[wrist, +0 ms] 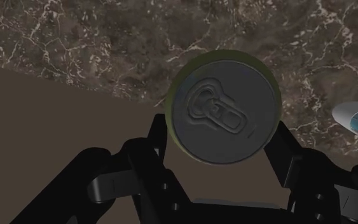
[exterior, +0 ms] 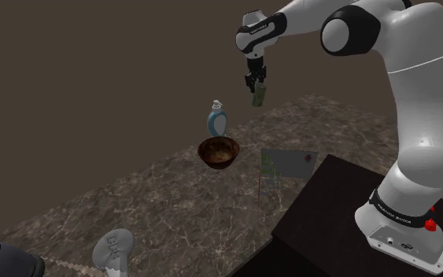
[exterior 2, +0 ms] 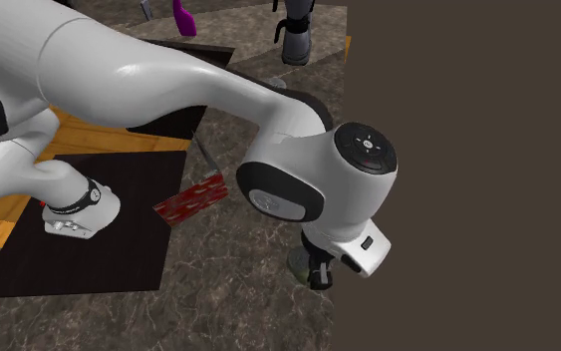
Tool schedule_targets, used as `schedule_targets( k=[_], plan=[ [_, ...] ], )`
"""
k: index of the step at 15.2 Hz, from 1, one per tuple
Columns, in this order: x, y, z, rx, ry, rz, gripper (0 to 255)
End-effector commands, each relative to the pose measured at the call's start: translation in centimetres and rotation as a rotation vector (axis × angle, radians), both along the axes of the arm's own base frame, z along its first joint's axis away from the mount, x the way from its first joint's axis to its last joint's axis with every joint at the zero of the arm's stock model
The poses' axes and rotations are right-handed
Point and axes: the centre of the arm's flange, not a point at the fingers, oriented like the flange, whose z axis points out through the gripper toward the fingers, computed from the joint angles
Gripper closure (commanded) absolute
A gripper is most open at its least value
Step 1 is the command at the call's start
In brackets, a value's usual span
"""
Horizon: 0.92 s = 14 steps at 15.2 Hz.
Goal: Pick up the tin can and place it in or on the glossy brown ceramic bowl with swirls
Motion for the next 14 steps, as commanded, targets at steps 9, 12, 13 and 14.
schedule_targets(
  k=[9, 12, 13, 14],
  plan=[
    [-0.7, 7.9, 2.6, 0.000, 0.000, 0.000, 255],
    [-1.0, 11.8, 2.9, 0.000, 0.000, 0.000, 255],
    [-1.1, 13.2, 3.0, 0.000, 0.000, 0.000, 255],
    [-1.2, 14.5, 3.2, 0.000, 0.000, 0.000, 255]
  ],
)
